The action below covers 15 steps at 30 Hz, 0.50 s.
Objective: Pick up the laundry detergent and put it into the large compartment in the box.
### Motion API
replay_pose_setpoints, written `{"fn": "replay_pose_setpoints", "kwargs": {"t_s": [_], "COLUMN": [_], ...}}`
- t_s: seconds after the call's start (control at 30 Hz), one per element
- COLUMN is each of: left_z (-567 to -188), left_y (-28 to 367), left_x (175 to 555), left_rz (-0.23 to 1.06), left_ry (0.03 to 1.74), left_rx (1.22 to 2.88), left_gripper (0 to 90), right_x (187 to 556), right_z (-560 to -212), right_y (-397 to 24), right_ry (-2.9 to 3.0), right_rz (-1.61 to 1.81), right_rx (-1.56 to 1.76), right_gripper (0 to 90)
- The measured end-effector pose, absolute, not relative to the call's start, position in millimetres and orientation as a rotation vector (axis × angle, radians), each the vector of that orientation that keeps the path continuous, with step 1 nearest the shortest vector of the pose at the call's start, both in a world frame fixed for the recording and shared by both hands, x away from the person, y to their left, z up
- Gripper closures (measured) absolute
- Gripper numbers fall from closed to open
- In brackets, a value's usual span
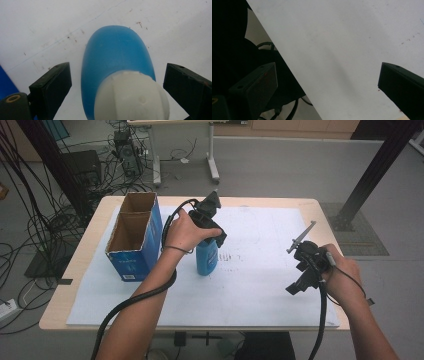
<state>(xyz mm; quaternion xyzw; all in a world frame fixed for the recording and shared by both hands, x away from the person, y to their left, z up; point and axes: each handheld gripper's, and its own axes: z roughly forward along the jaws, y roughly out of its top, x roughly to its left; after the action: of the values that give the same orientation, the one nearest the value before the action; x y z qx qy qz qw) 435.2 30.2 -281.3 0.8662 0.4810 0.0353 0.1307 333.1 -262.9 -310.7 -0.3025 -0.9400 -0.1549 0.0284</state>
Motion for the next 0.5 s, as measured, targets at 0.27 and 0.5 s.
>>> {"fn": "replay_pose_setpoints", "kwargs": {"t_s": [0.27, 0.5], "left_z": [-282.4, -282.7], "left_y": [29.1, 28.1], "left_x": [434.9, 434.4], "left_rz": [0.101, 0.108], "left_ry": [1.395, 1.394], "left_rx": [2.528, 2.533], "left_gripper": [11.7, 21.4], "right_x": [332.7, 332.3], "right_z": [-310.1, -310.5], "right_y": [-263.3, -263.1], "right_ry": [-2.903, -2.901], "right_rz": [-0.476, -0.478], "right_rx": [-0.935, -0.932], "right_gripper": [2.0, 2.0]}}
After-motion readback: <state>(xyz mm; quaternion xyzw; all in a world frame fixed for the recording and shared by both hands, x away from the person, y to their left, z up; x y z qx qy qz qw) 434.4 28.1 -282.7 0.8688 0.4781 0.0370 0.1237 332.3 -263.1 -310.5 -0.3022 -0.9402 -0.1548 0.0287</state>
